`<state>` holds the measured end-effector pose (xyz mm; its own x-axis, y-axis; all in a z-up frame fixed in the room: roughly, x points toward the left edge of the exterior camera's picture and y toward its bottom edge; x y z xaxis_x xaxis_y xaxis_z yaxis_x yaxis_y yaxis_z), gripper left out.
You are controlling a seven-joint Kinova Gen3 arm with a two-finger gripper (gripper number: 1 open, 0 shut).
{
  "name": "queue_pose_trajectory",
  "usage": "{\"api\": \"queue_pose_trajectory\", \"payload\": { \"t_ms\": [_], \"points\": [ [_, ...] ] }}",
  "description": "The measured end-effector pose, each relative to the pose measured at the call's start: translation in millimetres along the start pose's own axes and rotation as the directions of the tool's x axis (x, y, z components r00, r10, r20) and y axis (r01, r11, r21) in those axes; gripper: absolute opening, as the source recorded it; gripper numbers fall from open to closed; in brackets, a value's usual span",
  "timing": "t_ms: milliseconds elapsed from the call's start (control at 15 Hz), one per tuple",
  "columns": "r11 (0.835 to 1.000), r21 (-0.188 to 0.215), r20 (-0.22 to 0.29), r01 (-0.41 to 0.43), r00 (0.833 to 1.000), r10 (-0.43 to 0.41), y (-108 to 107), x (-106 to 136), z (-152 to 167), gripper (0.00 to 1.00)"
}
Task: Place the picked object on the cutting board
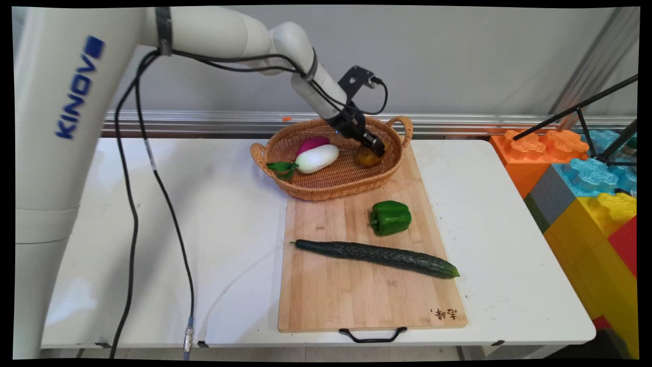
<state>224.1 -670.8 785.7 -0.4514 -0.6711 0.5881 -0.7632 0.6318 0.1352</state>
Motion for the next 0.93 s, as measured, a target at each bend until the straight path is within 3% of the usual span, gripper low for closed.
{"api": "queue_pose_trajectory", "payload": {
  "t_ms": [467,933],
  "points": [
    [0.993,-0.044,-0.073,-0.107,0.992,0.104,35,3,-93,0.0],
    [0.976,-0.113,-0.026,-0.189,0.982,0.187,72,-38,-165,0.0]
  ]
}}
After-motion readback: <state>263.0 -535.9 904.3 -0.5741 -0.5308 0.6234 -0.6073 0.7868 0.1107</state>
